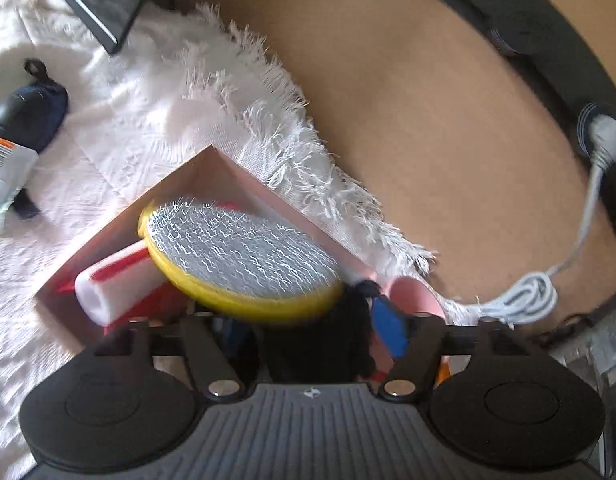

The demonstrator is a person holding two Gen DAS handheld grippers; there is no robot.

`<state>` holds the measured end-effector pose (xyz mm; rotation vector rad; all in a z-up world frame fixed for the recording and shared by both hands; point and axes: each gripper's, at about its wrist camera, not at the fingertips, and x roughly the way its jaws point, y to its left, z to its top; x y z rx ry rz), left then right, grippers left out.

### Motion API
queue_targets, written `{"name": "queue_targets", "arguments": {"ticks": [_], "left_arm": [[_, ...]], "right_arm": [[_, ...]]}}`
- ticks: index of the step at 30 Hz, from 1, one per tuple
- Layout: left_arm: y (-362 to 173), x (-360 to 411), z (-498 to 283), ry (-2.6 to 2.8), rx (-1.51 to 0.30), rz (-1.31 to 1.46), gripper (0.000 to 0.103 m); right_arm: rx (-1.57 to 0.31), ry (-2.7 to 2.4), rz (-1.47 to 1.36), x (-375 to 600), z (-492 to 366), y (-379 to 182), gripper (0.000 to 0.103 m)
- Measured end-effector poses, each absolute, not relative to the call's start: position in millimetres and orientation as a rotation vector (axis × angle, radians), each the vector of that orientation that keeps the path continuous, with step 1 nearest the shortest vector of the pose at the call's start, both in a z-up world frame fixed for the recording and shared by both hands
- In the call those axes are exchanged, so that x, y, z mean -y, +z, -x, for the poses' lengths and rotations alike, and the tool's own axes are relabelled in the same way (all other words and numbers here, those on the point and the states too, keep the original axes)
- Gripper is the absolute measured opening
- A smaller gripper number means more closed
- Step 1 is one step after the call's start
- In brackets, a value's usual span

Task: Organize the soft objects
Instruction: 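Lower the sponge pad into the pink box and open the right tool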

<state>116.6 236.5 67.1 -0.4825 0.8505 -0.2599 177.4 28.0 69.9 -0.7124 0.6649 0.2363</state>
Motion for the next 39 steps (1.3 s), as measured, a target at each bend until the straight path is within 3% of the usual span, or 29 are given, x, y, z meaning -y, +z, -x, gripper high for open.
{"name": "queue_targets", "arguments": {"ticks": [13,14,15,17,22,25,31,39], "left_arm": [[97,-195,-148,-0.397,-0.733,0.486,0.018],[101,-187,-158,-0.417,-0.726,0.479,0.018],[103,-178,-169,-0.439,-0.731,0.468,0.018],[104,-154,-191,-0.483,-0.768,0.421,0.018],[84,-96,-223,-0.503,-0.866,0.203,0.018],[67,-87,-227,-0.508,-0.915,0.184,0.017],[38,-87,-237,-0.525,-1.002,0.198,0.006],[50,-100,-225,-0.546,-0.982,0.235,0.011]], "right_arm": [[-0.677,0.316,0.262,49,-133,127,0.069],[-0.664,0.312,0.229,48,-134,129,0.065],[-0.652,0.312,0.190,48,-135,132,0.050],[-0.659,0.325,0.103,48,-148,138,0.034],[-0.712,0.268,-0.036,55,-197,127,0.033],[-0.828,0.240,-0.130,61,-233,97,0.022],[-0.862,0.231,-0.151,66,-242,77,0.022],[-0.824,0.226,-0.051,59,-229,94,0.027]]}}
